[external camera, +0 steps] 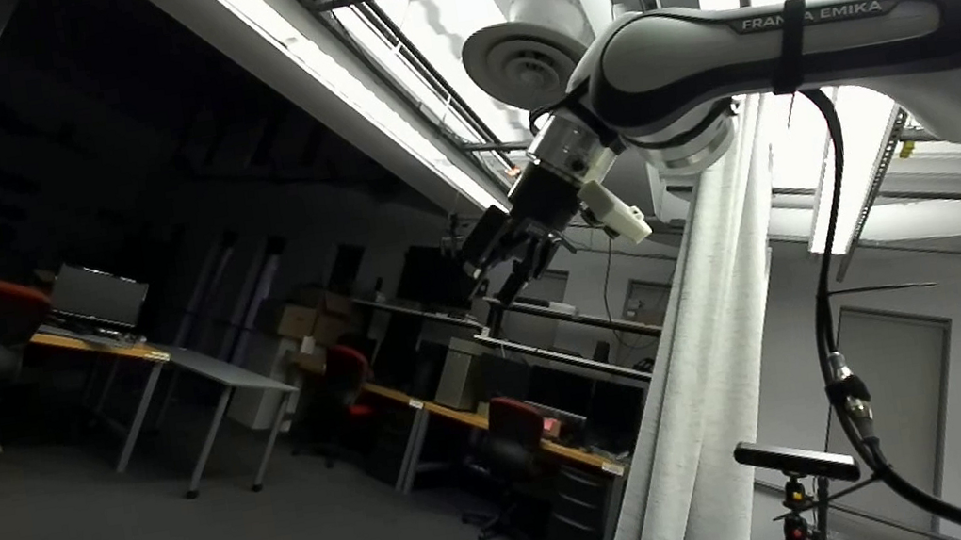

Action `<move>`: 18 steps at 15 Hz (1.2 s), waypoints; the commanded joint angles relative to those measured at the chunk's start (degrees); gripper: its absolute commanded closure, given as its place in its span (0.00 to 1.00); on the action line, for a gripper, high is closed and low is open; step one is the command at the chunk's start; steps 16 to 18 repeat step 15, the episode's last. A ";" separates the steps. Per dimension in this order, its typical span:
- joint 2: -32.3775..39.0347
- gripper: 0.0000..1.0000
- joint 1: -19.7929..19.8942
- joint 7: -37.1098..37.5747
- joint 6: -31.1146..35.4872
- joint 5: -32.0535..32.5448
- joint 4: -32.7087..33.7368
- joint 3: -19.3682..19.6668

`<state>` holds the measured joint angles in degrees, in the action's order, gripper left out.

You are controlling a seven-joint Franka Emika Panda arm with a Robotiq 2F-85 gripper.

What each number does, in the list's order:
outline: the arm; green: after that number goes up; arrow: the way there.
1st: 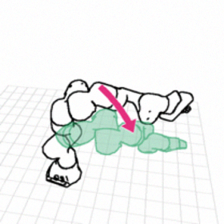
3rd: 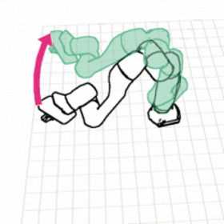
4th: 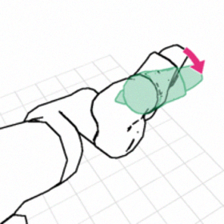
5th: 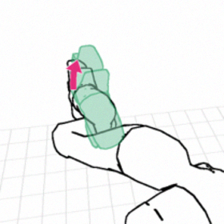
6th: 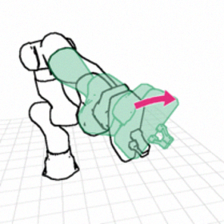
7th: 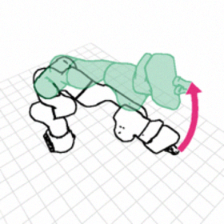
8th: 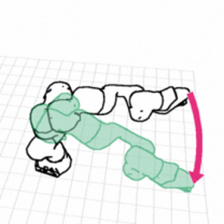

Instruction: Remove the hoodie from the backrest of the black chair

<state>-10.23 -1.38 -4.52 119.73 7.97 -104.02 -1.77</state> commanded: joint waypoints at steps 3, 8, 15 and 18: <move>-2.04 0.00 0.19 -4.44 -1.48 -0.18 -1.86 1.49; -3.90 0.00 0.24 -6.32 -2.06 -0.28 -3.96 2.22; -3.92 0.00 0.23 -6.35 -2.06 -0.28 -4.07 2.22; -3.92 0.00 0.23 -6.35 -2.06 -0.28 -4.07 2.22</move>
